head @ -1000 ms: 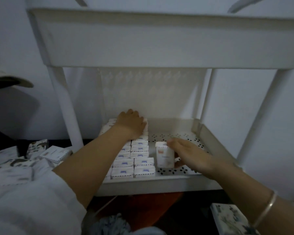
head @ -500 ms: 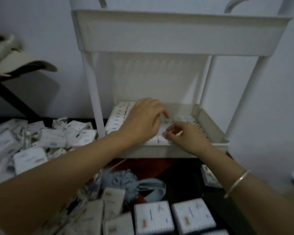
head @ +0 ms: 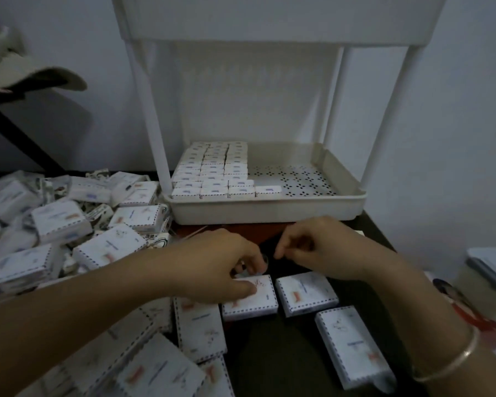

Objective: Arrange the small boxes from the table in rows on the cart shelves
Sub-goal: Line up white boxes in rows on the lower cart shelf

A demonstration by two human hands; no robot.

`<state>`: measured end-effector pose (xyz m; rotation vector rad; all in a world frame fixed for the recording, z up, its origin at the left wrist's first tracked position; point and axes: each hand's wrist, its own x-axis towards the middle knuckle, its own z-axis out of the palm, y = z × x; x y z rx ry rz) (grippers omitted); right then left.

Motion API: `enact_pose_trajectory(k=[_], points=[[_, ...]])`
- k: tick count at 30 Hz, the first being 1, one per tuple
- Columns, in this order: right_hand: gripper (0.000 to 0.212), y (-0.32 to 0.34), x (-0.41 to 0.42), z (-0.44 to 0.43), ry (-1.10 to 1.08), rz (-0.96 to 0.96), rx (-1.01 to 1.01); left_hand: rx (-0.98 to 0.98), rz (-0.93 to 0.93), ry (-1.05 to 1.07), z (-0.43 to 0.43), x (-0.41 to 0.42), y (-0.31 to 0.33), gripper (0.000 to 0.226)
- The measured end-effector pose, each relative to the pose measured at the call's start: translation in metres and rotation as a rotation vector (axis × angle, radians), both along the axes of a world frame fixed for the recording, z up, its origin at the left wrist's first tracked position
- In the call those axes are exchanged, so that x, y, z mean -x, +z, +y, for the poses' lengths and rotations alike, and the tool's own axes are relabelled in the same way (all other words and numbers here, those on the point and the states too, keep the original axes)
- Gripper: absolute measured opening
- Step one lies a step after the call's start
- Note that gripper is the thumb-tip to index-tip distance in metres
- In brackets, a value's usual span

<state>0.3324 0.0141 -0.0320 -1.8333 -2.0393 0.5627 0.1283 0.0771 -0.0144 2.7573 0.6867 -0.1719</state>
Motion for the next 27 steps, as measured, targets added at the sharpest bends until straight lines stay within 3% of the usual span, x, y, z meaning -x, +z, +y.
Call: enact_pose_trajectory(k=[2,5,7,11,17,21,27], points=[[0.022,-0.003,0.003,-0.003,0.007,-0.071,0.066,0.037,0.046,0.012,-0.003,0.0,-0.003,0.041],[0.023,0.001,0.0,-0.014,0.072,-0.047,0.172,0.096,0.113,0.042,-0.005,0.001,-0.004,0.072],[0.036,0.002,-0.004,-0.023,0.129,-0.068,0.245,0.052,0.122,0.062,-0.007,0.001,-0.006,0.084],[0.064,-0.001,-0.003,-0.028,0.104,-0.226,0.261,-0.051,0.058,0.051,-0.01,-0.002,-0.012,0.073],[0.055,-0.01,0.004,-0.024,0.033,-0.215,0.03,-0.102,-0.119,0.087,-0.008,0.001,-0.022,0.067],[0.052,-0.011,-0.002,-0.022,-0.057,-0.093,-0.144,-0.071,-0.252,0.128,-0.002,0.001,-0.019,0.064],[0.046,-0.012,-0.005,-0.018,-0.196,0.194,-0.217,0.035,-0.41,0.173,0.014,0.0,0.003,0.053]])
